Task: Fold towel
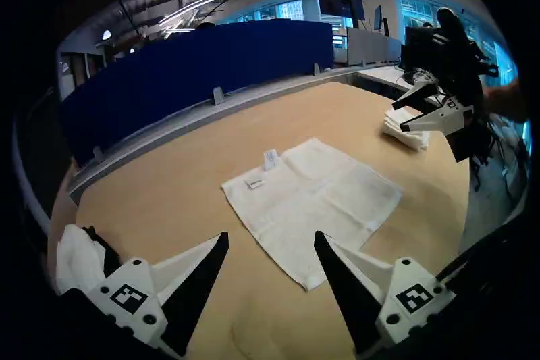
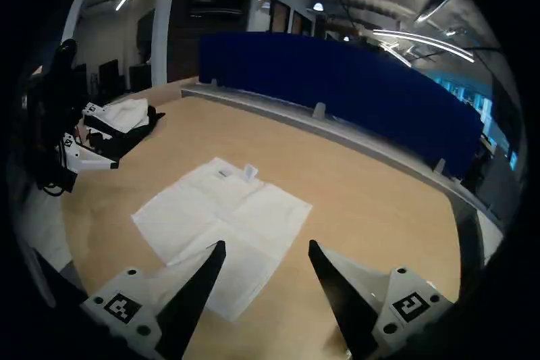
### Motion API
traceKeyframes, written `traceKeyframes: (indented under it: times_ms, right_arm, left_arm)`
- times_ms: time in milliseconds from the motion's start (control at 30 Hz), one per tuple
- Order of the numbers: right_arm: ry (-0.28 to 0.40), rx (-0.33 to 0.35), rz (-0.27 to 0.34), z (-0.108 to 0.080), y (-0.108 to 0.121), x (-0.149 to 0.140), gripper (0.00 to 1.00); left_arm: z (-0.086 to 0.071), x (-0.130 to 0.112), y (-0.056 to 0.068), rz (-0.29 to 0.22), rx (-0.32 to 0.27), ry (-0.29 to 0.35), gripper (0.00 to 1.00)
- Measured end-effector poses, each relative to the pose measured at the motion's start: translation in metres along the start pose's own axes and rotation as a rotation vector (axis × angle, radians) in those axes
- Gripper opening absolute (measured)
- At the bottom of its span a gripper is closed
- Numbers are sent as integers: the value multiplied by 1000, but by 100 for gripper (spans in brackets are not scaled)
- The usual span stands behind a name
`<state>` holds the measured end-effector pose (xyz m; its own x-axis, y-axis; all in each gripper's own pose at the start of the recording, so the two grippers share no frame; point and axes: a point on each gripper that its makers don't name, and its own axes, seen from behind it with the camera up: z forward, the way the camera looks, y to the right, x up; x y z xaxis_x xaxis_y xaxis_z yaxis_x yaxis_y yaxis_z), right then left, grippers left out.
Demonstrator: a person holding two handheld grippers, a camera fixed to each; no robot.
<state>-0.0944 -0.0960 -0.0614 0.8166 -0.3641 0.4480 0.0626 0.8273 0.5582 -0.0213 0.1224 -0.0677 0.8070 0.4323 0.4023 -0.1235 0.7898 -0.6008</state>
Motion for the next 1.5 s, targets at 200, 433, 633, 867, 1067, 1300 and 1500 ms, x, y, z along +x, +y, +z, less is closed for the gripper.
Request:
traceKeyframes:
  times_ms: [200,433,633,867,1067,1300,1500]
  right_arm:
    - [-36,10,-1,8,-6,-27,95]
    - [-92,34,-21,15,-14,-56,95]
    - [-143,58,-34,17,-19,-79,95]
    - [-197,88,-37,20,-28,-104,95]
    - [-221,96,-22,23,-33,-118,95]
    - [-239,95,-31,24,-35,-128,94]
    - [-255,101,-24,26,-38,-136,89]
  left_arm:
    - [13,-27,14,-1,-33,-49,94]
    - [27,-53,28,24,-68,-107,94]
    - [36,-68,38,30,-97,-141,94]
    - [46,-88,48,12,-129,-189,94]
    - [53,-103,49,18,-132,-223,94]
    - [56,-110,51,12,-144,-244,94]
    - [57,-116,53,-2,-146,-272,94]
